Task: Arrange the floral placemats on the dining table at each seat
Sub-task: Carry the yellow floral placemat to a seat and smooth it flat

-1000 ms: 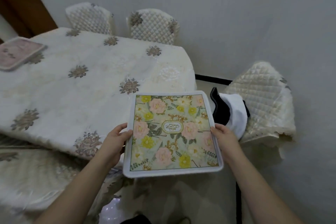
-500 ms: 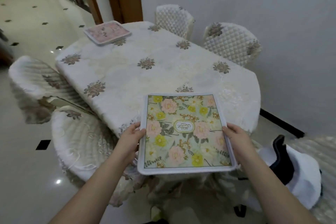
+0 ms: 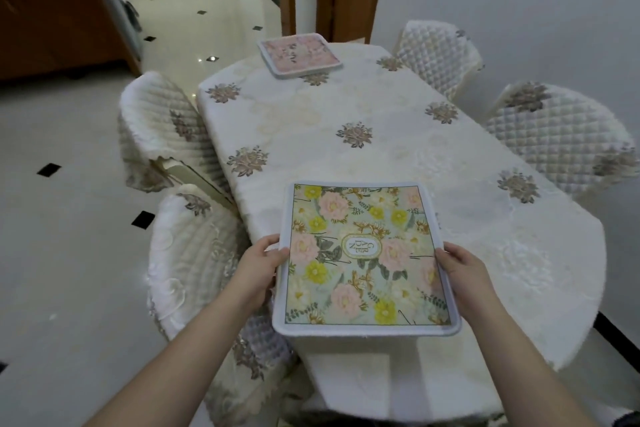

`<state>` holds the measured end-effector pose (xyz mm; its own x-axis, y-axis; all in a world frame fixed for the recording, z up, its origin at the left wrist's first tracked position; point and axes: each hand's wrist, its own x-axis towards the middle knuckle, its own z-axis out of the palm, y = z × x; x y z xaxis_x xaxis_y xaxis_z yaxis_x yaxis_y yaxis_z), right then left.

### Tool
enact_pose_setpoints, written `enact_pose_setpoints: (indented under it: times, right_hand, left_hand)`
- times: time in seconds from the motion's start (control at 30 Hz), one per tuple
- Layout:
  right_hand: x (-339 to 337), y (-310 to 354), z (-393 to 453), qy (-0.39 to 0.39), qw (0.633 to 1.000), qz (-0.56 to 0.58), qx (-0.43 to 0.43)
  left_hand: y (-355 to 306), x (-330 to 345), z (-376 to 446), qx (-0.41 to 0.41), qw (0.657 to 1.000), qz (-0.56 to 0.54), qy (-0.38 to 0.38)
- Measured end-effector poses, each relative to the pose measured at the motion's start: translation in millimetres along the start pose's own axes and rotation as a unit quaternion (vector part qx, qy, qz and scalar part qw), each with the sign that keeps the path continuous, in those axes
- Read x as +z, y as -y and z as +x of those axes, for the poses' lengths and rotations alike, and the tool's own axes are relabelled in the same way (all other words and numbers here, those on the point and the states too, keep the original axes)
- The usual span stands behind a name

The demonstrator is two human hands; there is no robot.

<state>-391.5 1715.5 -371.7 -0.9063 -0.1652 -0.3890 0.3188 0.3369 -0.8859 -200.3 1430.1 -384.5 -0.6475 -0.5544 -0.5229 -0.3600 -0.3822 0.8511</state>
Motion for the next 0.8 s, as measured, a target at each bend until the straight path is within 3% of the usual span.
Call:
enact_pose_setpoints:
  times: [0.27, 0.47, 0.8]
  right_hand:
    - [36, 37, 96, 0.105, 0.993, -0.049, -0.034]
    - [58, 52, 150, 0.164, 0.983, -0.079, -0.033]
    - [86, 30, 197, 0.176, 0.975, -0.133, -0.029]
  left_hand:
    - [4, 5, 41, -0.037, 0.993, -0.02, -0.111]
    - [5, 11, 74, -0.048, 0.987, -0.032, -0.149]
    - [31, 9, 107, -0.067, 0.979, 0.027, -0.189]
